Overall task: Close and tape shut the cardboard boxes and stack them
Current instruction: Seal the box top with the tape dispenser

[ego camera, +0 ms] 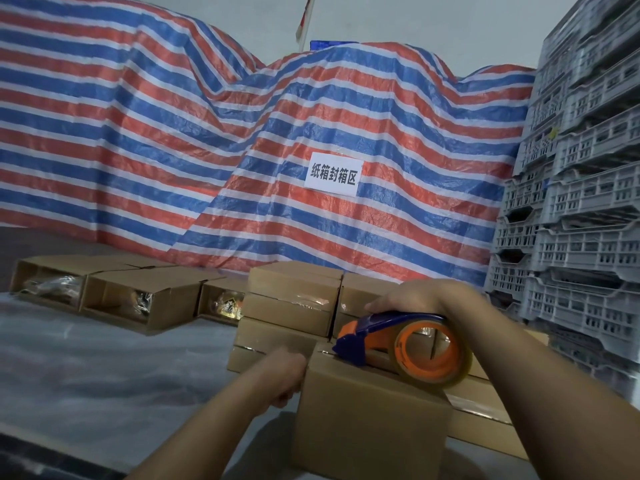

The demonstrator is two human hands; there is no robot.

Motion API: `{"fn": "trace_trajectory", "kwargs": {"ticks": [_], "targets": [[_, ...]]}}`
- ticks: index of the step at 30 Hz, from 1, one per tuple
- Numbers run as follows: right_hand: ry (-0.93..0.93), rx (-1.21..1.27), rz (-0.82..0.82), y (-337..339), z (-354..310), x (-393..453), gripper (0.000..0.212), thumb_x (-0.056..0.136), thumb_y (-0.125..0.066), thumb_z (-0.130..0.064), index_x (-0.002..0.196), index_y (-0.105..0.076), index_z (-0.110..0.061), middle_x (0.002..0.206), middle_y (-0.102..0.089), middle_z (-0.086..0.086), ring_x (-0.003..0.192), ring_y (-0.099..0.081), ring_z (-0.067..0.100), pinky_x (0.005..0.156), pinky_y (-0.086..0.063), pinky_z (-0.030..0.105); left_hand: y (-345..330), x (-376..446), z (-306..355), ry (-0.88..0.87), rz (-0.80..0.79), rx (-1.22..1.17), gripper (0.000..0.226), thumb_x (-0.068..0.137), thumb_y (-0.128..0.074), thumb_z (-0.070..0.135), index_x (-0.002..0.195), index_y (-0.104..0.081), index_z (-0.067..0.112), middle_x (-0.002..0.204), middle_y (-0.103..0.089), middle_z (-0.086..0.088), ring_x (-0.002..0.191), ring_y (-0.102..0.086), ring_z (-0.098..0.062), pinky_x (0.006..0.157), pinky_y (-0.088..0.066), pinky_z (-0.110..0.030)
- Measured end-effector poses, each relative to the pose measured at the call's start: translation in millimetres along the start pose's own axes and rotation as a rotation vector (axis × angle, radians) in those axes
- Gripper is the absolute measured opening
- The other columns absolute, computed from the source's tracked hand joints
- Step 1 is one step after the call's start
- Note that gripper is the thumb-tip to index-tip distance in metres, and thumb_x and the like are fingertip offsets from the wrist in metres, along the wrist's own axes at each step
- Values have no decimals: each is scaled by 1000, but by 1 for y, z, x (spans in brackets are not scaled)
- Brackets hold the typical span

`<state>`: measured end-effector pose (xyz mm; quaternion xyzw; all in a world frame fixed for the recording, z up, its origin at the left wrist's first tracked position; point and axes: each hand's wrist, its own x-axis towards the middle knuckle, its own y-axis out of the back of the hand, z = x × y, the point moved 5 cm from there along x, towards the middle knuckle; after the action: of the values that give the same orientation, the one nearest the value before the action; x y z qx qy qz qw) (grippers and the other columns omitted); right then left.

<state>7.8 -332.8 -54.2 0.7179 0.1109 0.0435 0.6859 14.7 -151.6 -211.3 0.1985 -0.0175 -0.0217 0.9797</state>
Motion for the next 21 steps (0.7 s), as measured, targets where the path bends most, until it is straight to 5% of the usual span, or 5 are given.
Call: {"fn": "trace_trajectory", "kwargs": {"ticks": [5, 8, 11, 16, 21], "targets": [[1, 85, 15, 0, 4, 5, 28, 102, -42, -55, 99, -59, -33, 66, -66, -18, 57, -61, -10, 61, -39, 14, 25, 7, 4, -126, 224, 8, 30, 104, -38, 28, 78, -50, 19, 70, -48, 1, 63, -44, -12, 60, -37, -26], [41, 8, 4, -2, 5, 8, 36, 101, -43, -55, 122, -58, -30, 93, -68, -12, 82, -63, -2, 70, -40, 16, 22, 2, 34, -201, 166, 45, 37, 102, -38, 49, 75, -52, 27, 73, -55, 8, 68, -50, -4, 57, -33, -22], [116, -86, 13, -1, 2, 6, 33, 108, -42, -31, 140, -48, -29, 107, -58, -25, 87, -50, -29, 71, -36, -3, 6, 3, 40, -173, 42, 136, 42, 98, -42, 54, 81, -63, 22, 68, -59, 9, 57, -53, -1, 52, -34, -21], [69, 15, -34, -3, 6, 12, 23, 106, -41, -44, 101, -60, -32, 79, -65, -16, 61, -60, -14, 62, -43, 9, -2, 6, 26, -40, -14, 43, 32, 97, -45, 47, 94, -61, 20, 75, -45, -1, 62, -38, -14, 55, -32, -24], [-37, 118, -80, 3, 16, 3, 35, 101, -42, -58, 101, -61, -29, 63, -69, -13, 55, -64, 0, 54, -48, 13, 2, 6, 28, -10, 1, 99, 34, 96, -46, 43, 104, -66, 17, 79, -47, -3, 67, -38, -16, 57, -30, -26]]}}
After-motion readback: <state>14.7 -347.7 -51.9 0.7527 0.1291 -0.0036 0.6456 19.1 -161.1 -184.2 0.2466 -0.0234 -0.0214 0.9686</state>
